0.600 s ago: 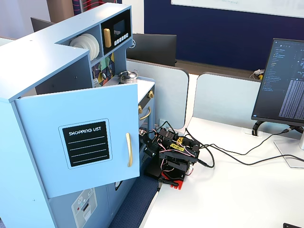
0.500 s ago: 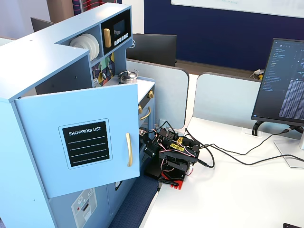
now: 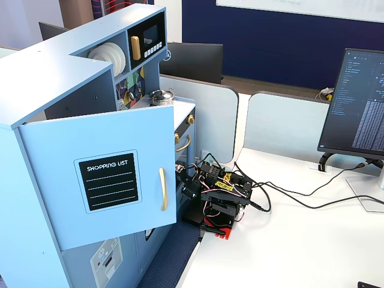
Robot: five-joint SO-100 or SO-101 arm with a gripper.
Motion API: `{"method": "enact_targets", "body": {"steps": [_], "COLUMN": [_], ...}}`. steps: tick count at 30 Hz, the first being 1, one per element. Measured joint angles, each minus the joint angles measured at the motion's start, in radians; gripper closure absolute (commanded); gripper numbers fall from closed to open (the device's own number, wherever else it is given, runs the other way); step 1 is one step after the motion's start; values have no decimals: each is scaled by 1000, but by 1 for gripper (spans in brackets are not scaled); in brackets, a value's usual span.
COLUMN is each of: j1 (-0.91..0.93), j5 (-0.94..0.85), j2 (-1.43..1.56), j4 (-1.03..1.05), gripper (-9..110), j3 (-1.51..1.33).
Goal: Close the left cabinet door
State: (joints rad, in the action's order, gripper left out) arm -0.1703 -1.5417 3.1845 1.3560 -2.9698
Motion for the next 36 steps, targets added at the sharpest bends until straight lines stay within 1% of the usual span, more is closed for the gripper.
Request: {"method": "enact_targets", "body": {"steps": [2,6,10,13,18,22,27,30,36], "j1": [-161,-558,-939,-1150,-1404,-1522,-1608,-1624,-1621], "j5": [26,63,-21,-100,-264,-370,-439,-468,-528], "j2": [-15,-100,-198,-278,-391,-517,-727,-871,-1172], "j4": [-8,-196,-368,-500,-724,-904,-1121,-1198,-1259], "gripper": [102,102,102,102,102,102,102,102,102], "j3": [52,186,288,330,345,383,534,660,966]}}
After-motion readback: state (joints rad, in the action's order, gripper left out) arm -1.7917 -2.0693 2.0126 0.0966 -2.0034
